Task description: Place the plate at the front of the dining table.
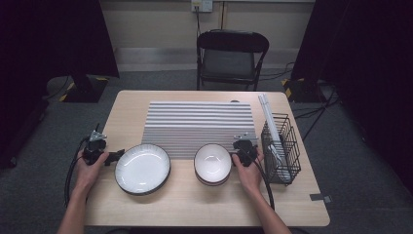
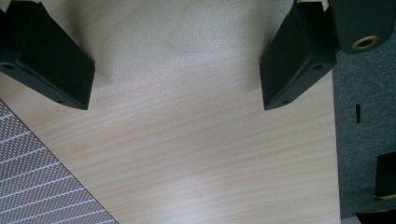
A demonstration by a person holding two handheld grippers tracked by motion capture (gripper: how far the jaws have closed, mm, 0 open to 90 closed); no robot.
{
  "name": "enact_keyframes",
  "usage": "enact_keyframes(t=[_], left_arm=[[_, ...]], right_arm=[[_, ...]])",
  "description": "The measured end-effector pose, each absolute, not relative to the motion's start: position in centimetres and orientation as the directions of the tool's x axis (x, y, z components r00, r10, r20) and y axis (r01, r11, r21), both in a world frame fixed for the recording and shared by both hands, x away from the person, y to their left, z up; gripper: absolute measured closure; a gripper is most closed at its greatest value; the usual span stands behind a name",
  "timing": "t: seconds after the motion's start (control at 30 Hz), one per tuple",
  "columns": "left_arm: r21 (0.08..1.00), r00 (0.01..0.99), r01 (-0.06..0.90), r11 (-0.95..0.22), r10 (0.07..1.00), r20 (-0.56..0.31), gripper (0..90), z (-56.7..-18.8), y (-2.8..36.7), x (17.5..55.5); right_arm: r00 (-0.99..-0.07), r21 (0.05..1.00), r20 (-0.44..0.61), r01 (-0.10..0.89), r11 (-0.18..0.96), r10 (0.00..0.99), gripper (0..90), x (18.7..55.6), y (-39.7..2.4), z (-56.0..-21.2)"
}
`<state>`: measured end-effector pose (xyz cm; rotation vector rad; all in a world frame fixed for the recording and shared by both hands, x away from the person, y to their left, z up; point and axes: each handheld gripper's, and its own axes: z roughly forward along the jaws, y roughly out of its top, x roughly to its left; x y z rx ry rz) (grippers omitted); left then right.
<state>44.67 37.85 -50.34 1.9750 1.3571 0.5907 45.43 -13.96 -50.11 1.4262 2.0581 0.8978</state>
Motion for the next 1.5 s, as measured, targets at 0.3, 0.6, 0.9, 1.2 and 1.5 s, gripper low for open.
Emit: enact_keyframes(t=[0.3,0.6,0.9,1.2,1.5], left_arm=[[0.733,0.361,0.636,-0.241,0.933,-0.007,10.0,-50.3,37.9,44.7],[0.725,0.345,0.649,-0.23,0.939,-0.011,14.4,-50.1,37.9,44.6],[0.716,0.338,0.659,-0.231,0.941,-0.007,18.9,-49.8,38.0,44.5],[0.743,0.309,0.641,-0.191,0.951,-0.022,19.6,-48.9,38.1,44.1],[0.763,0.374,0.619,-0.189,0.924,-0.075,19.9,-47.3,37.5,44.3]], right_arm=[[-0.344,0.741,-0.017,0.626,0.243,0.939,15.1,45.4,-14.0,-50.1],[-0.344,0.741,-0.017,0.626,0.243,0.939,15.2,45.4,-13.9,-50.1],[-0.357,0.721,-0.01,0.645,0.254,0.934,18.7,45.6,-14.2,-49.7],[-0.361,0.728,0.022,0.645,0.232,0.932,20.1,45.5,-14.2,-48.5],[-0.38,0.766,0.027,0.602,0.225,0.925,24.3,45.4,-14.1,-47.1]])
